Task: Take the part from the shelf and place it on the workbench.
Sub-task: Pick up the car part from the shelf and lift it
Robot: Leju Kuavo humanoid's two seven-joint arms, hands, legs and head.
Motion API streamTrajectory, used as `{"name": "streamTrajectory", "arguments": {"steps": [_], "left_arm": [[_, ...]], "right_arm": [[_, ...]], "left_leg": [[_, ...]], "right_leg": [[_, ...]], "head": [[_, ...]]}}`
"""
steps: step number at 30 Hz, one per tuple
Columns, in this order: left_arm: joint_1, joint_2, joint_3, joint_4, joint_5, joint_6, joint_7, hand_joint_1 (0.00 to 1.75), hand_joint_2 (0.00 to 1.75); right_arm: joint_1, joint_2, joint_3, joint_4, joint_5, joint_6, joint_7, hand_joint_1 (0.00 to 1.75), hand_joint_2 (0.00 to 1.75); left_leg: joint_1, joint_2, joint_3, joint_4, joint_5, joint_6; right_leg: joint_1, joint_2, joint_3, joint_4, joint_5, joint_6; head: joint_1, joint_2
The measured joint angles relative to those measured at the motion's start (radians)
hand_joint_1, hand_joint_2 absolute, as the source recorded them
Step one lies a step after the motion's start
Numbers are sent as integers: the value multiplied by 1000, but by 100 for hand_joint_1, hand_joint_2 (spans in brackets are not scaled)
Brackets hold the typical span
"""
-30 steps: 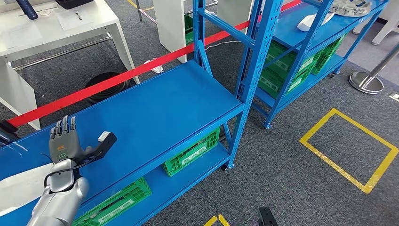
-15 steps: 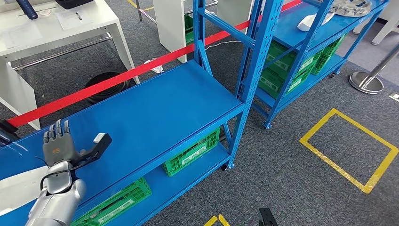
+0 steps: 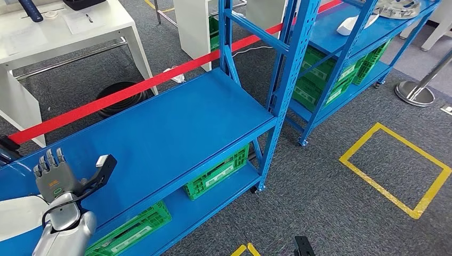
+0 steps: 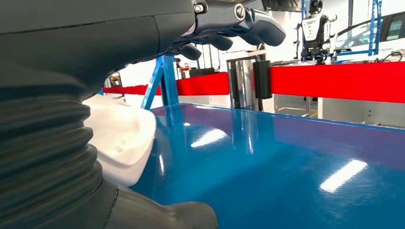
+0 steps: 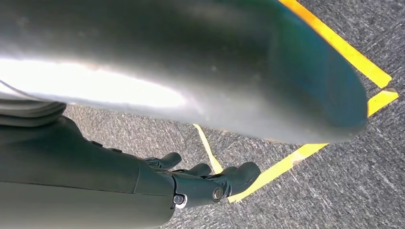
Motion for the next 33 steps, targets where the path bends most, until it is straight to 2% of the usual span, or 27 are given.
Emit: {"name": "streamTrajectory", "arguments": {"steps": [8, 13, 18, 27, 29, 33], "left_arm": [[35, -4, 4, -51, 0, -8, 10, 0, 175], [54, -7, -1, -87, 0, -21, 46, 0, 175], [71, -10, -39, -124, 0, -36, 85, 0, 175], [72, -12, -86, -150, 0, -46, 106, 0, 175], [71, -12, -103, -153, 0, -54, 124, 0, 175], [68, 1, -168, -165, 0, -90, 218, 0, 175]], "right_arm": [[0, 1, 0, 0, 4, 0, -3, 0, 0], [0, 1, 0, 0, 13, 9, -10, 0, 0], [0, 1, 0, 0, 17, 14, -11, 0, 0], [0, 1, 0, 0, 19, 14, -4, 0, 0], [-1, 1, 0, 0, 21, 15, -3, 0, 0], [-1, 1, 0, 0, 28, 16, -2, 0, 0]], "left_leg": [[0, 0, 0, 0, 0, 0], [0, 0, 0, 0, 0, 0], [0, 0, 0, 0, 0, 0], [0, 0, 0, 0, 0, 0], [0, 0, 0, 0, 0, 0], [0, 0, 0, 0, 0, 0]], "right_leg": [[0, 0, 0, 0, 0, 0], [0, 0, 0, 0, 0, 0], [0, 0, 0, 0, 0, 0], [0, 0, 0, 0, 0, 0], [0, 0, 0, 0, 0, 0], [0, 0, 0, 0, 0, 0]], "head": [[0, 0], [0, 0], [0, 0], [0, 0], [0, 0], [0, 0]]}}
